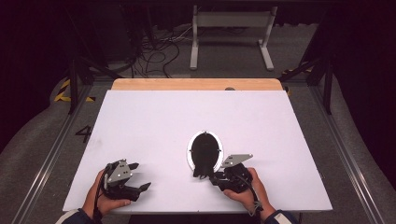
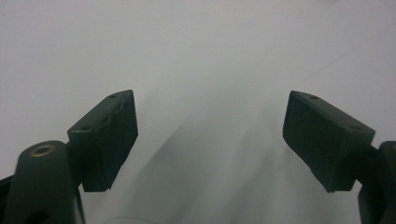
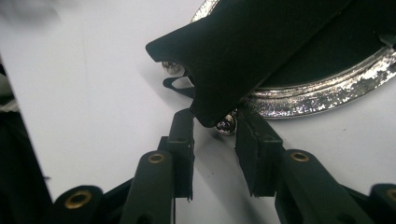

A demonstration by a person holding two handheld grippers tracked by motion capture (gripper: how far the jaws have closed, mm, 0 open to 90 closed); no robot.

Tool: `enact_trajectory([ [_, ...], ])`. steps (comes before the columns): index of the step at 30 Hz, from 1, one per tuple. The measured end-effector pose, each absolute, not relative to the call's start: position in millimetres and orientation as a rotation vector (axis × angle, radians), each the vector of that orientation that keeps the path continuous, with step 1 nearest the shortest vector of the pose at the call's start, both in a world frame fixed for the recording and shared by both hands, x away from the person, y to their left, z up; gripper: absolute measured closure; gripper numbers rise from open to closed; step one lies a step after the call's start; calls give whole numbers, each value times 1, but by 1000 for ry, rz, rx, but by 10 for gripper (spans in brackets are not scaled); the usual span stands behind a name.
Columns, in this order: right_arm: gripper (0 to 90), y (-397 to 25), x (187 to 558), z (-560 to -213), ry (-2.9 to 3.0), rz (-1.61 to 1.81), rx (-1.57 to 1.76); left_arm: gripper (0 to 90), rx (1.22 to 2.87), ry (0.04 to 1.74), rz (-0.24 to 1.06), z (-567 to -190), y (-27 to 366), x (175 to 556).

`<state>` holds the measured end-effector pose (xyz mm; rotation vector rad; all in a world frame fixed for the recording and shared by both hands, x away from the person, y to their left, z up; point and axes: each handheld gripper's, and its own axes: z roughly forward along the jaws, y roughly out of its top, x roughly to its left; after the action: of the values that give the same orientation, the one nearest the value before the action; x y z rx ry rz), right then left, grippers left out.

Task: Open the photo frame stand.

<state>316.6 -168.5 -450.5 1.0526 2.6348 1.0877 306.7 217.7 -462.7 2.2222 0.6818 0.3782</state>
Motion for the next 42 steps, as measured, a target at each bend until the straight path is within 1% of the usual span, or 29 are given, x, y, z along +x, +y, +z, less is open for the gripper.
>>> enact_trajectory([
  [3, 649, -175, 321, -451, 2625, 1198, 1148, 185, 2217, 686, 375, -463, 217, 307],
  [6, 653, -177, 324, -450, 2611, 1292, 1199, 185, 2207, 690, 390, -463, 217, 307],
  [11, 605, -187, 339, -457, 2601, 1473, 1383, 187, 2210, 693, 391, -463, 213, 309],
  [19, 631, -193, 354, -470, 2575, 1682, 1638, 202, 2202, 679, 420, -461, 196, 321],
  [22, 620, -193, 356, -472, 2530, 1724, 1724, 206, 2204, 681, 410, -460, 187, 330],
  [24, 621, -190, 358, -471, 2537, 1723, 1717, 206, 2209, 668, 403, -460, 181, 334],
  [30, 588, -185, 364, -468, 2533, 1752, 1716, 207, 2213, 628, 356, -459, 161, 346],
  [33, 586, -184, 367, -469, 2524, 1761, 1716, 208, 2220, 611, 331, -459, 153, 352],
  [36, 593, -184, 368, -469, 2534, 1759, 1690, 224, 2210, 630, 307, -459, 144, 360],
  [42, 603, -183, 367, -468, 2556, 1748, 1610, 206, 2168, 644, 132, -460, 129, 386],
])
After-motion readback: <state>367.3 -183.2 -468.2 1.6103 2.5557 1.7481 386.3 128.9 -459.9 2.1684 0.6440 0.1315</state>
